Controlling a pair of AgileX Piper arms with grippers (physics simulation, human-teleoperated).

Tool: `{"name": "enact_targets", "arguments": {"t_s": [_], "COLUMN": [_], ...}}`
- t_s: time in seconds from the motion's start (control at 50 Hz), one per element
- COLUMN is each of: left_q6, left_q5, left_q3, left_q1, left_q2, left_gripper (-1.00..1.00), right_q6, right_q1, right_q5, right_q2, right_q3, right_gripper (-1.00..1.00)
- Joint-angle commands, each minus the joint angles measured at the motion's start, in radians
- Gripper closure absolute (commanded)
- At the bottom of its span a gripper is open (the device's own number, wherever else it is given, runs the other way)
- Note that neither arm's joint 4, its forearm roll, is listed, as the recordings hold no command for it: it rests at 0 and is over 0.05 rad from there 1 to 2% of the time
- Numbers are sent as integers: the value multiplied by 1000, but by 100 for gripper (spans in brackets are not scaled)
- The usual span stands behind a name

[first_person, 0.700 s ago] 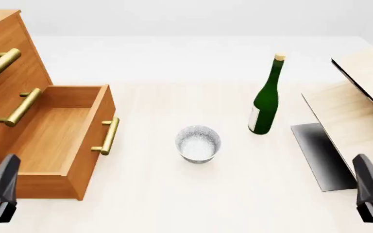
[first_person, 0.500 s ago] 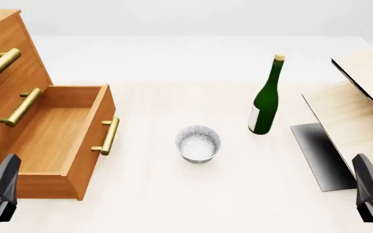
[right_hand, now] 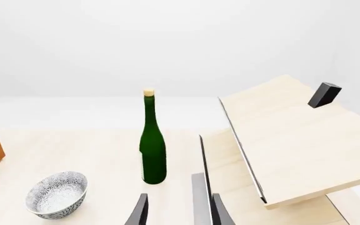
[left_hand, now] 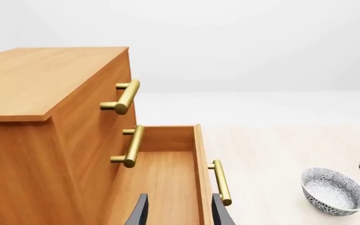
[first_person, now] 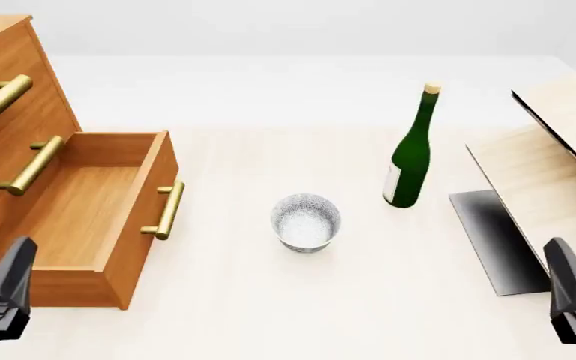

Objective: Put the bowl in the bottom drawer of the cabinet and close it.

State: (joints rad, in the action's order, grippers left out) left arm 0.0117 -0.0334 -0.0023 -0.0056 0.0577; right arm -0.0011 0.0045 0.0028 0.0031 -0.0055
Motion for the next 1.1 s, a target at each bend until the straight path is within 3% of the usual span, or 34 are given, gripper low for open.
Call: {"name": "enact_targets", "arguments": {"t_s": [0.02,0.46,1.1], "left_q6": [3,66,107], "left_q5": [-22,31,77], "left_q3": [-1,-117,-265], "left_q1": [3,-64,-160], "left_q2": [21,43,241], "left_gripper": [-100,-100,-100], "right_q6": [0,0,0], "right_q1": [2,3,4], "right_q5": [1,0,1], "right_q2": [1,0,0], "right_q3": [-1,0,-2], "right_gripper": [-100,-100,-100]}}
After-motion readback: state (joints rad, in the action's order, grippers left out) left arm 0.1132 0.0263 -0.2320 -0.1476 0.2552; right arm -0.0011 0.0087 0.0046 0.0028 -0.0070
